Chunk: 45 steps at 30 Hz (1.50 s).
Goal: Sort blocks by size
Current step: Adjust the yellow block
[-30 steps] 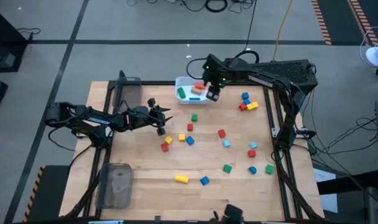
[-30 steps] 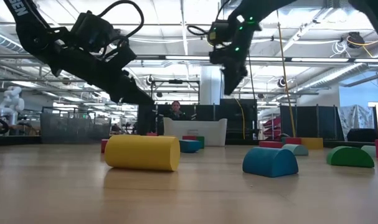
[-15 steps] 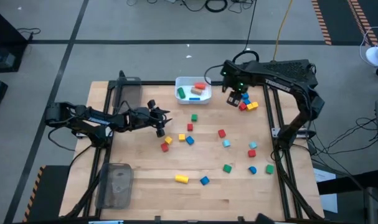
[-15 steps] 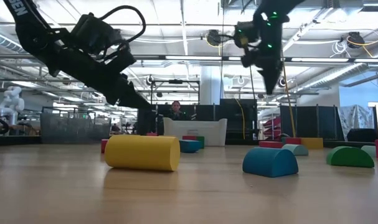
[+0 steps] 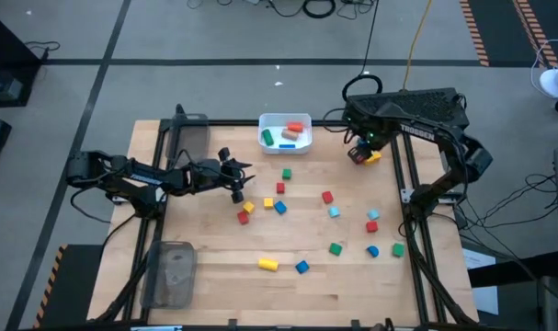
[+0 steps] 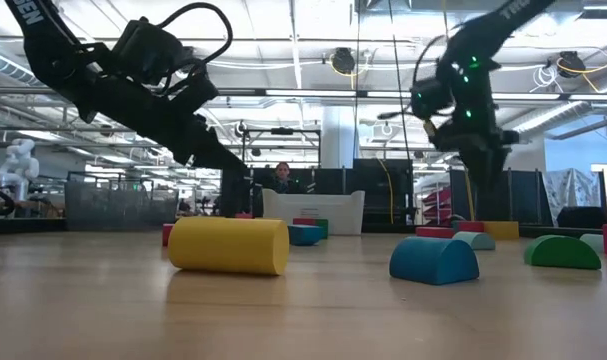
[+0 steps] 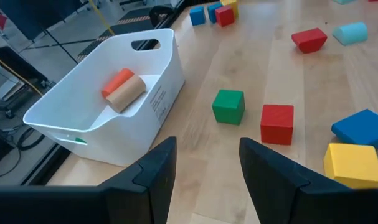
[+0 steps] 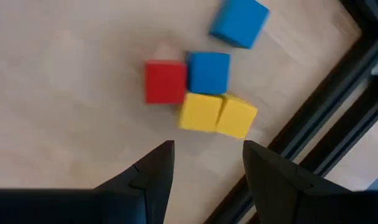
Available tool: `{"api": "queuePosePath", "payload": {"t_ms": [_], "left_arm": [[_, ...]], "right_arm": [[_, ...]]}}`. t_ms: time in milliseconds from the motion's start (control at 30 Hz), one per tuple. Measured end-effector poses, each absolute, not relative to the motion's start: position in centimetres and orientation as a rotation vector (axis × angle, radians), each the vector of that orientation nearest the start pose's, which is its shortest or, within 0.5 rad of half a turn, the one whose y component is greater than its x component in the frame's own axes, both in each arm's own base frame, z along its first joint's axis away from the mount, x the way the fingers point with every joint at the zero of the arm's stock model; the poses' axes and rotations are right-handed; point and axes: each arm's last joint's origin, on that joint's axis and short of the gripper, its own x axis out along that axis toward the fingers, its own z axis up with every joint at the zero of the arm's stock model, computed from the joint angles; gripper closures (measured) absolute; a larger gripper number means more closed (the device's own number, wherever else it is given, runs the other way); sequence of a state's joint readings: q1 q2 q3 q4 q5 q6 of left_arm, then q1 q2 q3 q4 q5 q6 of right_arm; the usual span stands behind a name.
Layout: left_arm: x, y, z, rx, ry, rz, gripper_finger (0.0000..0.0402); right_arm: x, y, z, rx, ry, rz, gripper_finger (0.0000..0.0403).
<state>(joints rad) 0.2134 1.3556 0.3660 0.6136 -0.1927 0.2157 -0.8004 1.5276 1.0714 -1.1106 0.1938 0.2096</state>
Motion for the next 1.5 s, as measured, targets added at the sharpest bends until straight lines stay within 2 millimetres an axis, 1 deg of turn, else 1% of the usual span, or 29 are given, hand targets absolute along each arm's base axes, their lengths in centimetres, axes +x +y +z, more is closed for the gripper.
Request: {"api": "queuePosePath", "payload": {"t_ms": [167, 300, 633, 800, 1100, 1333, 1433, 1500], "left_arm": [[23.1, 5.6, 15.5, 0.214, 0.413, 0.360, 0.0224], [23.1, 5.6, 15.5, 0.216, 0.411, 0.363, 0.0224], [23.2, 5.6, 15.6, 0.216, 0.408, 0.364, 0.0224], [23.1, 5.6, 15.6, 0.216, 0.409, 0.364, 0.0224], [23.1, 5.7, 15.6, 0.217, 0.409, 0.369, 0.0224], [23.1, 5.7, 15.6, 0.217, 0.410, 0.370, 0.0224], [23.1, 5.7, 15.6, 0.219, 0.411, 0.379, 0.0224], [23.1, 5.7, 15.6, 0.219, 0.411, 0.380, 0.0224]], "right_arm": [[15.9, -19.1, 20.1, 0.677, 1.482, -1.053, 0.0227], [15.2, -19.5, 19.1, 0.712, 1.455, -1.081, 0.0227], [14.7, -19.5, 17.0, 0.726, 1.390, -1.105, 0.0227], [14.7, -19.3, 16.7, 0.741, 1.378, -1.087, 0.0227], [15.6, -18.4, 16.6, 0.786, 1.371, -0.962, 0.0227], [17.0, -17.2, 16.6, 0.860, 1.344, -0.785, 0.0227], [17.7, -16.4, 17.1, 0.855, 1.329, -0.729, 0.0227], [18.2, -16.0, 17.8, 0.824, 1.305, -0.711, 0.0227]]}}
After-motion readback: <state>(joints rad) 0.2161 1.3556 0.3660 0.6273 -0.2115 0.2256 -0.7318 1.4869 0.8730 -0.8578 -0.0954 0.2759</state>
